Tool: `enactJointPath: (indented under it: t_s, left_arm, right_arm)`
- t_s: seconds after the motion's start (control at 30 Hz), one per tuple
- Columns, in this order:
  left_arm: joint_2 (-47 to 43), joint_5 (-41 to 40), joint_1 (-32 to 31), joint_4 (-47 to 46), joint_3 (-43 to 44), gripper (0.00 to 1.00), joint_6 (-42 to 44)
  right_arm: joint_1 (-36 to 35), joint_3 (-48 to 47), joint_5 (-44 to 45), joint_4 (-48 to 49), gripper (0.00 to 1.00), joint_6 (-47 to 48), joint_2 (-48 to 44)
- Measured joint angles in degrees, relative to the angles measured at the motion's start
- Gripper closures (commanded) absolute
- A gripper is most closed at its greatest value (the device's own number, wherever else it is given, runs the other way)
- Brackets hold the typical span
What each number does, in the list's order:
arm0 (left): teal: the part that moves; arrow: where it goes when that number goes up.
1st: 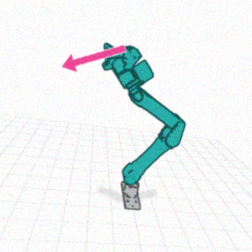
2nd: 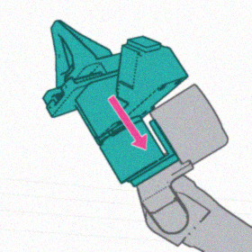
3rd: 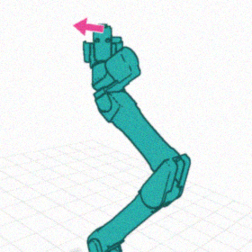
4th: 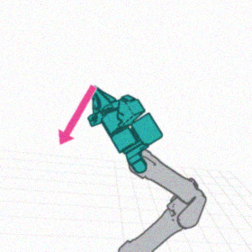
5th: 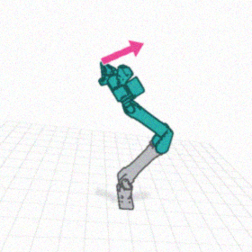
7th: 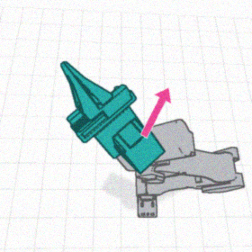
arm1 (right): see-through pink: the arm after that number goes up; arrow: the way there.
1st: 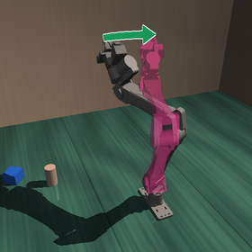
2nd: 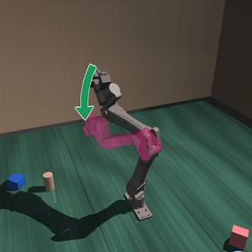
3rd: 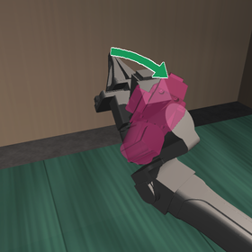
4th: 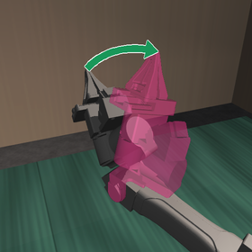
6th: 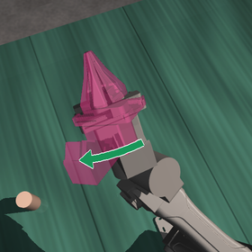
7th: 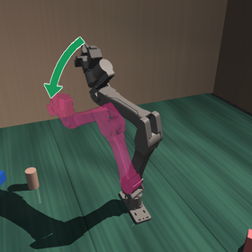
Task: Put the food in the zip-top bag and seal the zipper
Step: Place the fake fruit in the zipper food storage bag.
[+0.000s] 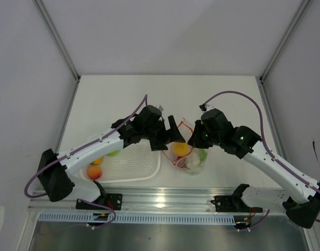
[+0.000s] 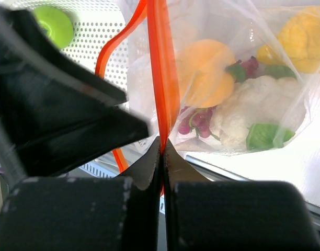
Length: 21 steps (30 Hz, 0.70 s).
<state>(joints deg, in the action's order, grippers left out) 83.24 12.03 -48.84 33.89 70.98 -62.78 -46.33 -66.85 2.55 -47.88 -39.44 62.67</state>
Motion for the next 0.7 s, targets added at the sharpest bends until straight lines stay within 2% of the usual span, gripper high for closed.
enactJointPath:
  t_s: [0.13,0.27,0.37,0.5,0.6,0.7]
  left_arm:
    - [-10.1,0.2,-0.1,-3.0,-8.2,0.00,3.1]
    - [-19.3,-0.7,-0.2,-4.1,-10.0,0.01,8.5]
    - [-27.0,-3.7,-0.2,-3.6,-10.6,0.01,12.4]
    - [-36.2,-12.5,0.5,0.5,-11.8,0.01,15.9]
    - [-39.3,-19.9,4.5,6.8,-12.5,0.01,15.7]
    - [-37.5,-24.5,12.0,13.1,-13.8,0.00,15.3]
  right_arm:
    - [0.0,0.0,0.0,-0.2,1.00,0.0,0.0]
    - [0.0,0.0,0.0,-0.3,1.00,0.0,-0.2]
    - [-0.1,0.3,0.1,-0.2,1.00,0.0,-0.5]
    - [-0.1,0.5,0.0,-0.2,1.00,0.0,-0.5]
    - [-0.1,0.5,-0.1,0.0,1.00,0.0,-0.5]
    - [-0.2,0.5,-0.1,0.1,1.00,0.1,-0.2]
